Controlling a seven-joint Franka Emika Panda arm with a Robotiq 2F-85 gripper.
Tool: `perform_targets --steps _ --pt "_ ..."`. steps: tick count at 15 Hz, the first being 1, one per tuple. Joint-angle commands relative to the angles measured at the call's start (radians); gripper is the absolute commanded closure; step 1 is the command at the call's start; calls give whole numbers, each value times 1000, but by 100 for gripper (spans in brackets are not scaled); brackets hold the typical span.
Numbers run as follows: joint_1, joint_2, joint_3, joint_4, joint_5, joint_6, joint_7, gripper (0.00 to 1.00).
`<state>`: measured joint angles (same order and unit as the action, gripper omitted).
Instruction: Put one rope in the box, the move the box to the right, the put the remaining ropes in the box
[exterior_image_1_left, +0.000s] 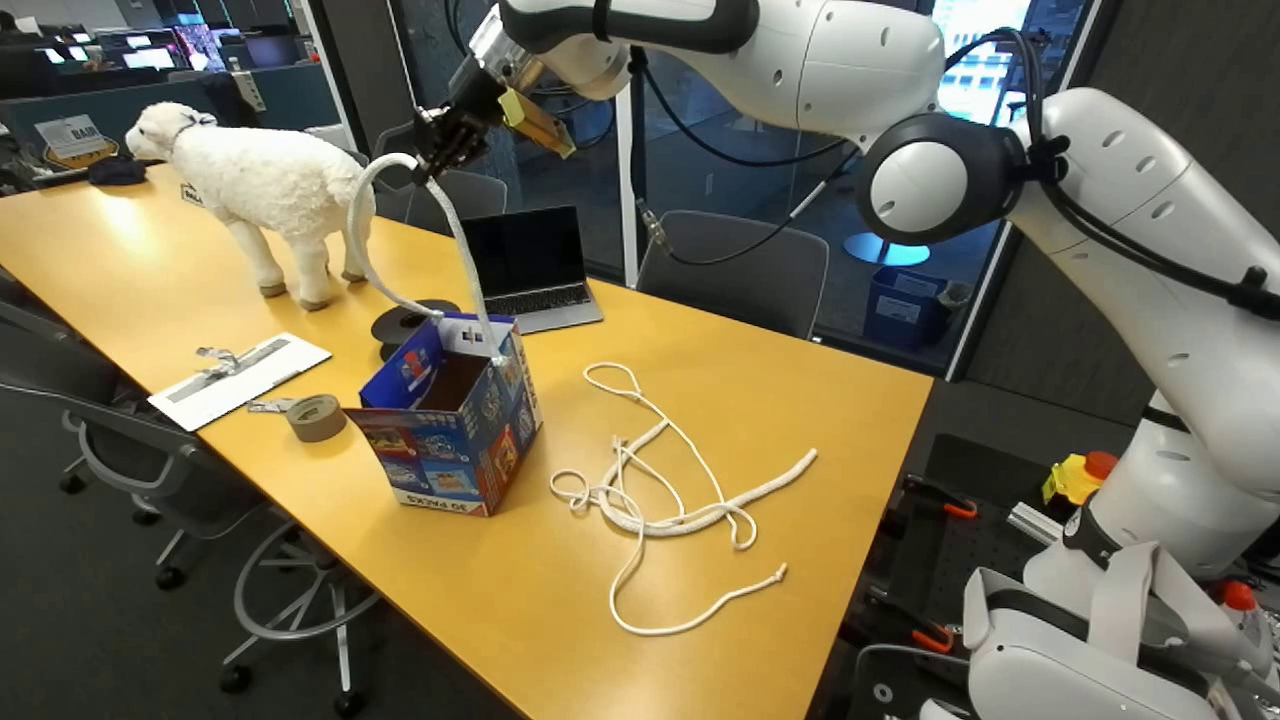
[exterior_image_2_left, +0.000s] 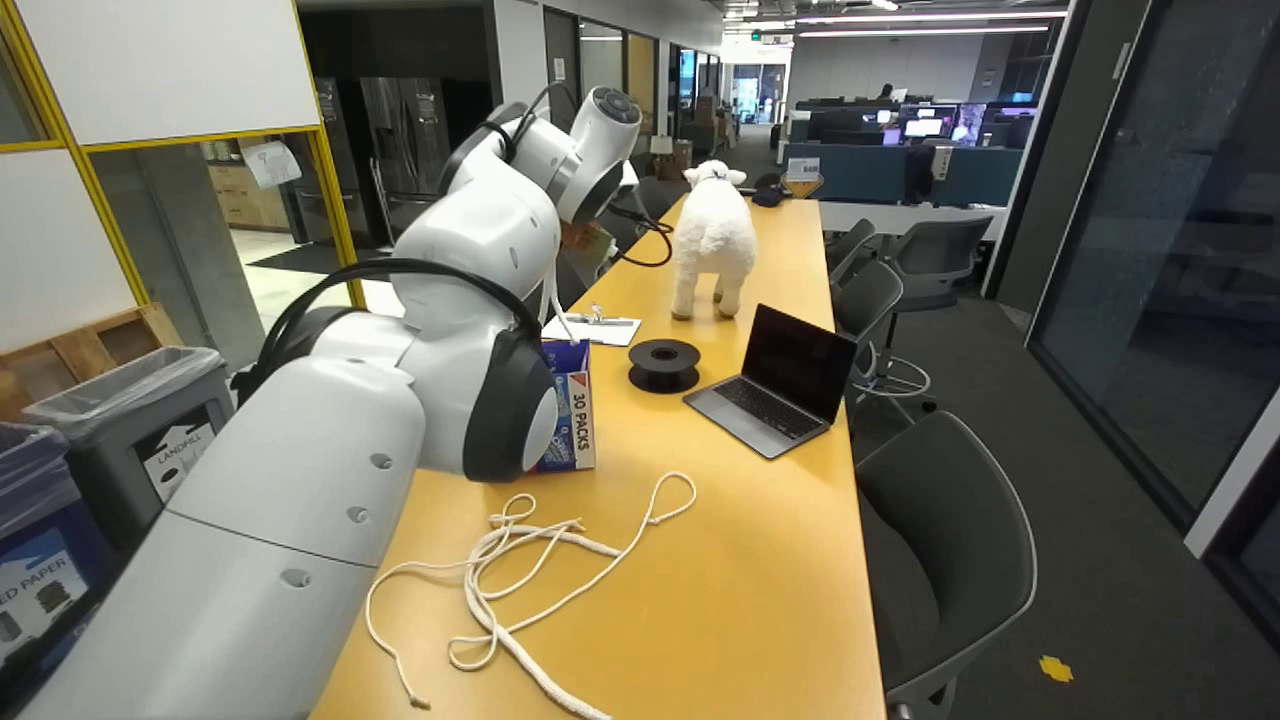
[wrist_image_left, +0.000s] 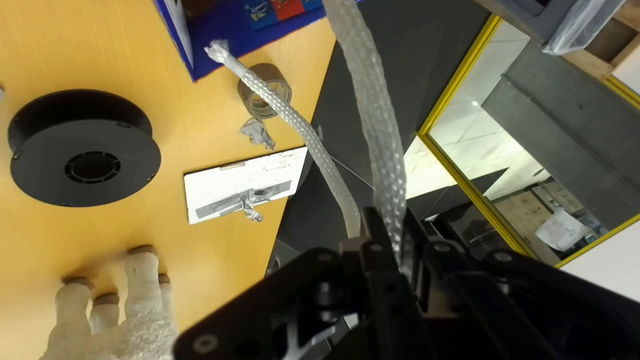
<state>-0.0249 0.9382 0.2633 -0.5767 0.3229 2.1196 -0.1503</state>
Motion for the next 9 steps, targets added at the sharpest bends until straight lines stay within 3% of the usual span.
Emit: perform_targets --steps 1,9 --pt "21 30 -17 74 -19 72 25 91" --pt "12 26 -32 58 -24 104 23 91"
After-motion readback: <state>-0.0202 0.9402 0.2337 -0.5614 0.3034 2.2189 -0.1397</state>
